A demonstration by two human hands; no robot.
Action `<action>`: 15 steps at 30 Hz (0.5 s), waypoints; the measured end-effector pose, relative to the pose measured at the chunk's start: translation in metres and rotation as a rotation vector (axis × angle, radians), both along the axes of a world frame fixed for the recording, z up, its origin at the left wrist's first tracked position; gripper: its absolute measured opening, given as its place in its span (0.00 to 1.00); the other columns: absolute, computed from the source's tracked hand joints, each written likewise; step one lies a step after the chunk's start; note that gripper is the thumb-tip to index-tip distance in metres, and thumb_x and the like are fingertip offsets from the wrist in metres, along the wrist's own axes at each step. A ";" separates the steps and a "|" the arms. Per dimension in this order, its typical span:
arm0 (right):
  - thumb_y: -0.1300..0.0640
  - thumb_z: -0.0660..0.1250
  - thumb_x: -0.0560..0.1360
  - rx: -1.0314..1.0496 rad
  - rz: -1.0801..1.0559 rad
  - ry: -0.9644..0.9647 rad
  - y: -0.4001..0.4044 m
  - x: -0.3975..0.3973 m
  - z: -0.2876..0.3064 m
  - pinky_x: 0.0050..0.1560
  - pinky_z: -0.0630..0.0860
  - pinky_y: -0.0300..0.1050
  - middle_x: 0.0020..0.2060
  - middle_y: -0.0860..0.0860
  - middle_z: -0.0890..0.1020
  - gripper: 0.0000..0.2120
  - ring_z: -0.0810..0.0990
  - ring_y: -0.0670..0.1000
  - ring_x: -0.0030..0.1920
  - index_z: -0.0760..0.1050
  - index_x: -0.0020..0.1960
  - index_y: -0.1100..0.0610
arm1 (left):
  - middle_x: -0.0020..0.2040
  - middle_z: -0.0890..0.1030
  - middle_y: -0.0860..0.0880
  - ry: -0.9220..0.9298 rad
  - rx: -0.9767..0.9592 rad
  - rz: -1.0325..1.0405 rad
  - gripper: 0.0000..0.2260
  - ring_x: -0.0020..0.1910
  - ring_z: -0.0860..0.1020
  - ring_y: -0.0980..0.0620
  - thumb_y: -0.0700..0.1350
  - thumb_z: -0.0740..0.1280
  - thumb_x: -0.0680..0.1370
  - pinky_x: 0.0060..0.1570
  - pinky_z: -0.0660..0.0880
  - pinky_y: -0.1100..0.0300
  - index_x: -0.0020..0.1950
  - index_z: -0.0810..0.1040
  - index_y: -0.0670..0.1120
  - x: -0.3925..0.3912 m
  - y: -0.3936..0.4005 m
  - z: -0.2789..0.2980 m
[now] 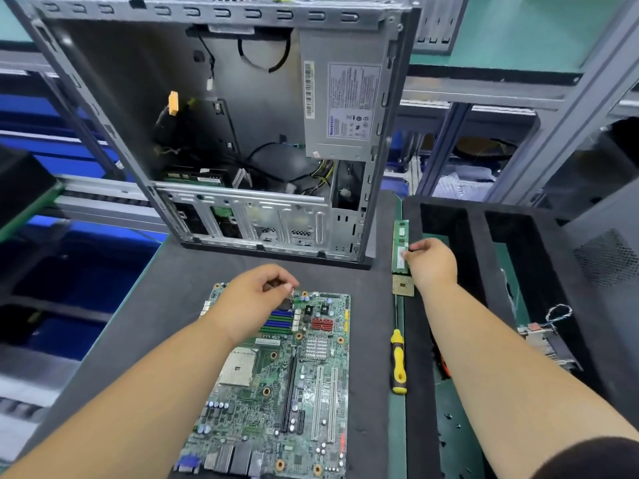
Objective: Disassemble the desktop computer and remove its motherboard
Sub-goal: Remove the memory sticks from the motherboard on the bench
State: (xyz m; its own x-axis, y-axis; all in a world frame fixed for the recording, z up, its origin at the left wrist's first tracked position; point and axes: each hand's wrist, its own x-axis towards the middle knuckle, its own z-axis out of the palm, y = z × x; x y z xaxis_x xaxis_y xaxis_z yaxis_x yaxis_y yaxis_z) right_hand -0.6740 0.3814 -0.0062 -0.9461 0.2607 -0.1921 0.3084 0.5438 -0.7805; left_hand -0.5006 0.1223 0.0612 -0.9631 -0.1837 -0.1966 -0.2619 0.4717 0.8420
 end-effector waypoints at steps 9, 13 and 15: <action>0.58 0.72 0.74 0.014 -0.012 0.038 -0.002 -0.005 -0.004 0.40 0.74 0.45 0.41 0.52 0.83 0.06 0.79 0.54 0.40 0.75 0.44 0.53 | 0.37 0.80 0.57 0.000 -0.034 0.035 0.08 0.35 0.75 0.66 0.43 0.66 0.79 0.34 0.68 0.77 0.45 0.82 0.54 0.007 -0.001 -0.005; 0.61 0.68 0.75 -0.016 -0.020 0.120 -0.004 0.008 0.001 0.38 0.73 0.45 0.36 0.46 0.78 0.05 0.79 0.53 0.42 0.75 0.45 0.52 | 0.37 0.80 0.58 0.008 -0.042 0.042 0.08 0.34 0.75 0.62 0.44 0.65 0.79 0.29 0.70 0.74 0.45 0.81 0.56 0.015 -0.002 -0.004; 0.60 0.66 0.76 -0.011 0.033 0.166 -0.006 0.022 0.008 0.42 0.76 0.47 0.36 0.45 0.77 0.04 0.79 0.52 0.41 0.75 0.47 0.52 | 0.41 0.80 0.52 0.024 -0.054 0.056 0.08 0.35 0.74 0.57 0.45 0.66 0.79 0.29 0.71 0.73 0.44 0.81 0.57 0.020 -0.003 -0.001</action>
